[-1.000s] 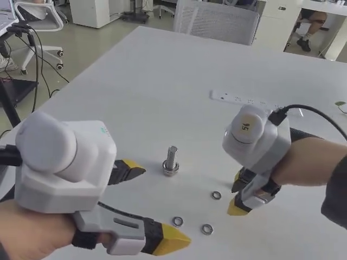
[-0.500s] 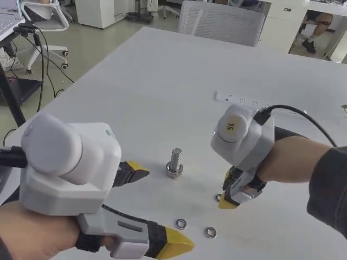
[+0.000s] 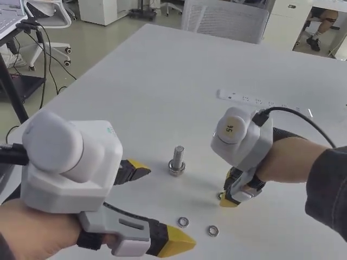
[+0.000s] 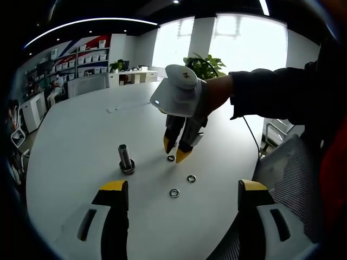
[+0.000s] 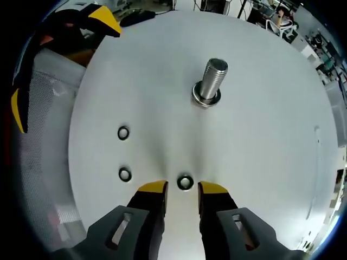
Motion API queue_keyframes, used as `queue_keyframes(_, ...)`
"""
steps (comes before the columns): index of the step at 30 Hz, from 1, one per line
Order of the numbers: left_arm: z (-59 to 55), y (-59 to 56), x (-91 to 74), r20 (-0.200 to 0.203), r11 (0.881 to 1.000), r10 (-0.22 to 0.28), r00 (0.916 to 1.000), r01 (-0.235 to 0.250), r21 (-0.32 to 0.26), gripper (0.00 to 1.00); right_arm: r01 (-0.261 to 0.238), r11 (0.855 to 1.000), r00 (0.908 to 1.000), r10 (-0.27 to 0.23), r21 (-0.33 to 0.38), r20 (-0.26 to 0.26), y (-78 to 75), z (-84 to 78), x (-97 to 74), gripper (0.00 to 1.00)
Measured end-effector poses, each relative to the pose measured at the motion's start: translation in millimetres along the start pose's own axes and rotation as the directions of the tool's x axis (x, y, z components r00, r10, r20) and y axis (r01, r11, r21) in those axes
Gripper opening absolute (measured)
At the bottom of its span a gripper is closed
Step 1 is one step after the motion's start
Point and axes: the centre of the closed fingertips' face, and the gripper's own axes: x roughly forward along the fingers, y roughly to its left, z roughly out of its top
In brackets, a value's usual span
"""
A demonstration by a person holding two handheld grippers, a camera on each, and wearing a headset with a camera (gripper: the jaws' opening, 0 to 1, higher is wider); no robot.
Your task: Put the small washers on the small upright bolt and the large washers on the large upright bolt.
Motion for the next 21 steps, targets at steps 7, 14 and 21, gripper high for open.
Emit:
queue_keyframes(7,-0.1,0.9,-0.2,0.002,1.000,0.001,1.0000,-0.001,-0.002,0.83,-0.005,1.000,1.0000,0.005,-0.007,-0.007,1.4,-1.8,2.4,0.23)
queue_keyframes(14,-0.2,0.8,0.2,0.000,1.000,0.002,1.0000,-0.002,-0.004,0.83,-0.004,1.000,1.0000,0.003,-0.023,-0.009,1.6,-1.0,2.0,0.20)
queue_keyframes(21,-0.3,1.2,-0.2,0.000,1.000,0.002,1.0000,-0.002,-0.006,0.82,-0.002,1.000,1.0000,0.002,-0.023,-0.003,0.5,-0.9,2.0,0.18)
